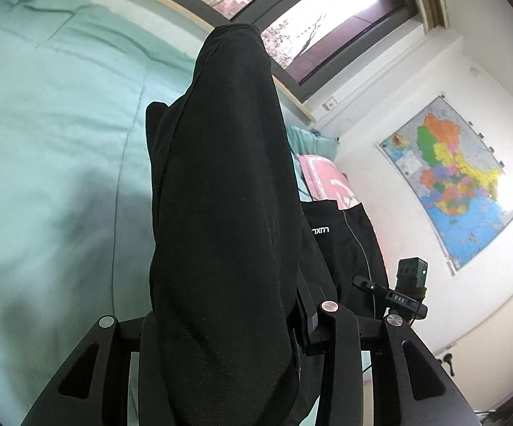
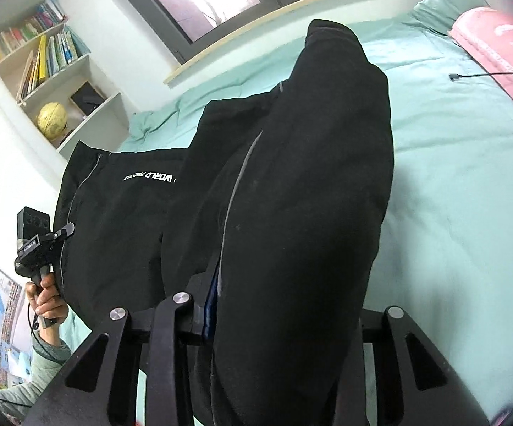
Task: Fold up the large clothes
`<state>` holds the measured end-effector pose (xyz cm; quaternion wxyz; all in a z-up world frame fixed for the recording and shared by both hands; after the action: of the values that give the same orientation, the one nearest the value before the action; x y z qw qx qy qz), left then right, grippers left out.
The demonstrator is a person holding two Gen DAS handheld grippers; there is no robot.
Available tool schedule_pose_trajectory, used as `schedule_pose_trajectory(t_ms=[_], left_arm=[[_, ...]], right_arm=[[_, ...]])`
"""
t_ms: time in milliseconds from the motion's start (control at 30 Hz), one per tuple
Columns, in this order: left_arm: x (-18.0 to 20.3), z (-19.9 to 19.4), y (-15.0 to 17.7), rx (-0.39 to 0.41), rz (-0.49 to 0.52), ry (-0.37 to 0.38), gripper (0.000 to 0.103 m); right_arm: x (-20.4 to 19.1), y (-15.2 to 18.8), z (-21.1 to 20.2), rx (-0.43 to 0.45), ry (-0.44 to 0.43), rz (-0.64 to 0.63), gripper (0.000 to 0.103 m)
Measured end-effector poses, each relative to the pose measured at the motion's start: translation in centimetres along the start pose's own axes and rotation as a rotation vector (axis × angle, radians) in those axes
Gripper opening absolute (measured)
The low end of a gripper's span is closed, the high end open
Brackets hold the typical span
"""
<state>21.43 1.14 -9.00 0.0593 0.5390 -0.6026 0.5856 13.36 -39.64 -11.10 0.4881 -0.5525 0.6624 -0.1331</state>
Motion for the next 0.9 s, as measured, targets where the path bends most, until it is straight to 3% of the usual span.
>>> schedule_pose_trajectory(t_ms=[133, 267, 367, 467, 500, 533, 633, 667, 700, 767, 833, 867, 900], left_arm=[[-2.5, -1.3, 4.2, -0.045, -0.05, -0.024, 0.041], [-7.3, -1.1, 7.6, -0.056, -0.11, -0.108, 0.045], [-11.8, -1.2, 9.3, -0.065, -0.278, -0.083, 0.06], [-14.3, -1.9, 10.3, -0.094, -0.424, -0.002, 0.062], [-14.6, -2.7, 10.1, -0.088, -0.429, -0.01, 0.062], [-14.6, -3.3, 10.0, -0.079, -0.411, -0.035, 0.062], [-12.4, -6.8, 8.2, -0.011, -0.25, -0.21, 0.061], [-10.7, -8.2, 7.0, 0.025, -0.159, -0.251, 0.061], [-9.2, -9.0, 6.1, 0.051, -0.091, -0.277, 0.061], [-6.2, -10.0, 4.4, 0.082, 0.018, -0.303, 0.061], [-2.8, -8.3, 3.6, 0.073, 0.046, -0.272, 0.061], [-2.1, -7.3, 3.7, 0.053, 0.053, -0.264, 0.061], [-1.1, -5.7, 3.8, 0.033, 0.059, -0.269, 0.061]], right_arm=[[-0.3, 3.7, -2.2, -0.051, 0.026, -0.021, 0.04], [1.1, 7.5, 0.3, -0.111, 0.094, 0.035, 0.042], [5.0, 9.3, 0.6, -0.133, 0.106, 0.18, 0.05], [7.8, 10.5, 0.2, -0.135, 0.109, 0.278, 0.059], [8.3, 10.6, 0.1, -0.135, 0.116, 0.282, 0.061], [8.8, 10.5, -0.3, -0.134, 0.126, 0.282, 0.061], [8.6, 10.1, -2.3, -0.146, 0.183, 0.25, 0.064], [7.9, 9.6, -3.1, -0.138, 0.214, 0.201, 0.068], [6.8, 8.6, -4.5, -0.106, 0.311, 0.076, 0.068], [4.4, 6.4, -6.3, -0.039, 0.496, -0.156, 0.068], [1.4, 4.5, -7.1, 0.034, 0.637, -0.336, 0.068], [-0.5, 3.6, -7.3, 0.073, 0.674, -0.405, 0.068], [-1.8, 3.3, -6.9, 0.085, 0.655, -0.423, 0.068]])
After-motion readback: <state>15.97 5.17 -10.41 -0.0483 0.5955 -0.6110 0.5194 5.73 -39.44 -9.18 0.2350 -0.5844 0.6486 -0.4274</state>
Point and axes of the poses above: each gripper's, at about its wrist camera, not at the fingertips, and z roughly the way its jaws point, x to its right, y to its underside, the point moved 7 cm from there along z, roughly the way its jaws point, and after that the axes turned 14 degrees about x, right-handed, at the moved point
